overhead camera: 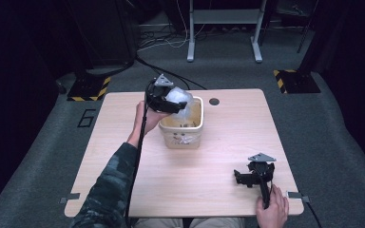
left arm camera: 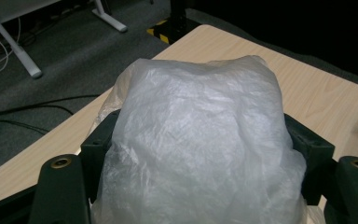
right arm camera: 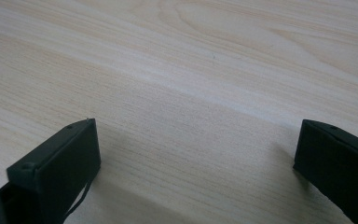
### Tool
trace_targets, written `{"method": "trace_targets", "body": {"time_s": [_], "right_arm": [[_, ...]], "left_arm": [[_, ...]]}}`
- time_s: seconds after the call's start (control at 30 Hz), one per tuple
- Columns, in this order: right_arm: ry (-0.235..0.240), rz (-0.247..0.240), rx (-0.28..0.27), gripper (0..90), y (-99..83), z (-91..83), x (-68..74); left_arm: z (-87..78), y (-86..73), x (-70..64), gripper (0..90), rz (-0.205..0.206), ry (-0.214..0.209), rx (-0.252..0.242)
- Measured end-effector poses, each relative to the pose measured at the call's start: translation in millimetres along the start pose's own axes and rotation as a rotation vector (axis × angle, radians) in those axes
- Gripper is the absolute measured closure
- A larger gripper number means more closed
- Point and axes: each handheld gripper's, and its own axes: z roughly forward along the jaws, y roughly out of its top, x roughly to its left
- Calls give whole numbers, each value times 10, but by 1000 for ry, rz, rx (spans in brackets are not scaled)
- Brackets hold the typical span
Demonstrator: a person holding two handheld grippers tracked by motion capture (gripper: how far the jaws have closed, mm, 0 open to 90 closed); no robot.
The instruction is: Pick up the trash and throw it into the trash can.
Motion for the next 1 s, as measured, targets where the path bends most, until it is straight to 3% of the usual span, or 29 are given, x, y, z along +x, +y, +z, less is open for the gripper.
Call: {"method": "trace_targets", "body": {"time_s": [0.4,0.83,1.0], "right_arm": [[0,-2,-1,0,-1,0,-1],[1,-7,1,0,-1,-1,-4],[2,-7,2,0,-1,-1,-4]], "left_arm": [[357,-112,68,284,-49,-1,81],[577,-183,59,274,-71,3,162],[640,-208,58,211,-102,-8,177]]}}
